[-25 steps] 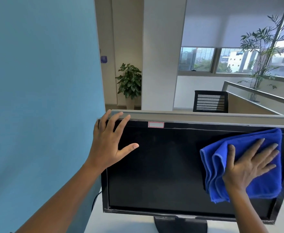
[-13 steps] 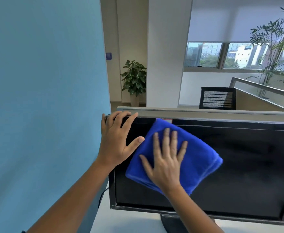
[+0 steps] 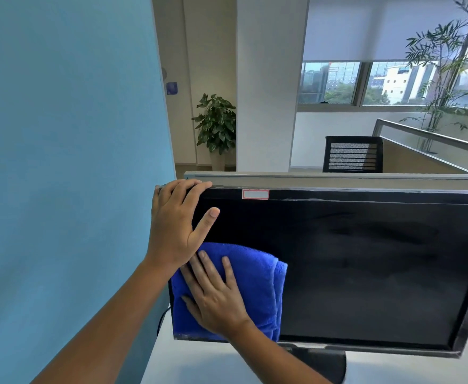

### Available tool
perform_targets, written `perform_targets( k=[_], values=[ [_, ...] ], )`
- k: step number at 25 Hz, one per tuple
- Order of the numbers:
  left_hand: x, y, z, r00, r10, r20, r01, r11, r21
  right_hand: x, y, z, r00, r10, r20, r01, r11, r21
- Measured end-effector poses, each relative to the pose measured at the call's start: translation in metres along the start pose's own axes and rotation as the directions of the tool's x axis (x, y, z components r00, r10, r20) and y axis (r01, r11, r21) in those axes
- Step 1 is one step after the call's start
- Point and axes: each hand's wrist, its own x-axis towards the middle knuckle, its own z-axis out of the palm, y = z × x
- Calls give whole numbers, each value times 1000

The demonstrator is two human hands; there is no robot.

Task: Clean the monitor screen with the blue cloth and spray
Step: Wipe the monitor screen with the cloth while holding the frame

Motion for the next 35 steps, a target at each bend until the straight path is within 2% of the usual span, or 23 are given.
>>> perform_targets(
  k=[3, 8, 11, 16, 21, 27, 35],
  values=[
    [1, -1, 0, 1000, 7, -3, -7, 1000, -18, 2, 3, -4, 1000, 19, -9, -19, 1000, 5],
    [1, 2, 1, 1000, -13, -29, 12, 999, -31, 60, 25, -33, 969, 222, -105, -205, 966, 155],
    [1, 2, 2, 999, -27, -40, 26, 999, -31, 75, 36, -43, 967, 228, -111, -207, 963, 174],
    [2, 1, 4, 998, -29, -53, 28, 999, -20, 46, 75, -47, 956, 250, -152, -236, 966, 108],
    [3, 4, 9, 994, -34, -102, 32, 999, -22, 5, 128, -51, 902, 346, -260, -344, 937, 52],
    [2, 6, 14, 993, -27, -117, 28, 1000, 8, -50, 202, -61, 839, 442, -317, -469, 883, -9],
    [1, 12, 20, 992, -40, -122, 64, 979, 194, -96, 280, -78, 704, 605, -373, -647, 762, 16]
  ],
)
